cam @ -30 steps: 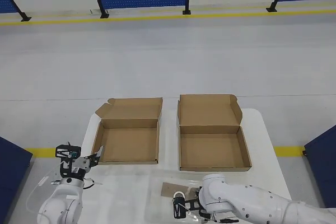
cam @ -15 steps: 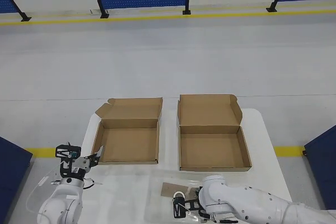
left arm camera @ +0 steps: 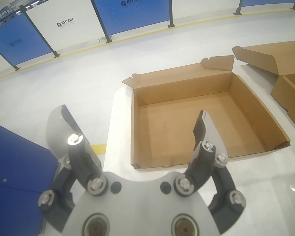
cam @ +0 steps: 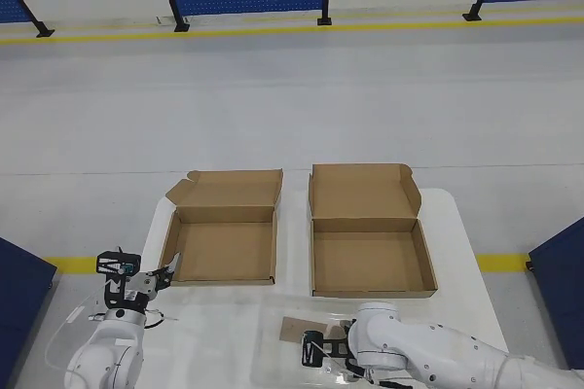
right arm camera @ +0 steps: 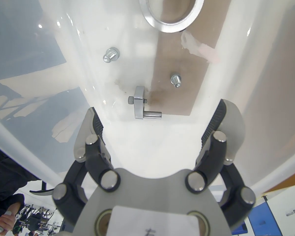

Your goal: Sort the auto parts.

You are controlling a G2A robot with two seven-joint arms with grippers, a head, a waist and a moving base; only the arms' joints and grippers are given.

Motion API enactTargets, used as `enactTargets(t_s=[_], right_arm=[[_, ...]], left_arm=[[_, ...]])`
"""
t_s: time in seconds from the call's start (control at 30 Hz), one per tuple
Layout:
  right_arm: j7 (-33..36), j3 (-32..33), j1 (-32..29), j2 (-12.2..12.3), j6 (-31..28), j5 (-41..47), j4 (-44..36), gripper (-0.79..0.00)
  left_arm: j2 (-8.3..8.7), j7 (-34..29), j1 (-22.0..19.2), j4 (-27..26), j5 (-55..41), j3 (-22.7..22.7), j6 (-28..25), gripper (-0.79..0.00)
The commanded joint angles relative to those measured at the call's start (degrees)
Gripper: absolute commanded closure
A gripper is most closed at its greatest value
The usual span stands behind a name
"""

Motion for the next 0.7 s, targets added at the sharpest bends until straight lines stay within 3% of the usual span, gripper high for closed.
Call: enactTargets(t_s=[0.0,0.67], right_arm=[[-0.01,-0.02,0.01,0.0,-0.03,-0.01,0.01,-0.785],[-4.44,0.41,-2.66,-0.46,-0.81,-2.62,2.42,-0.785]], left_arm=[[0.0,0.0,0.0,0.0,0.0,0.0,0.0,-0.785],[0.0,0.0,0.0,0.0,0.0,0.0,0.0,-0.785]])
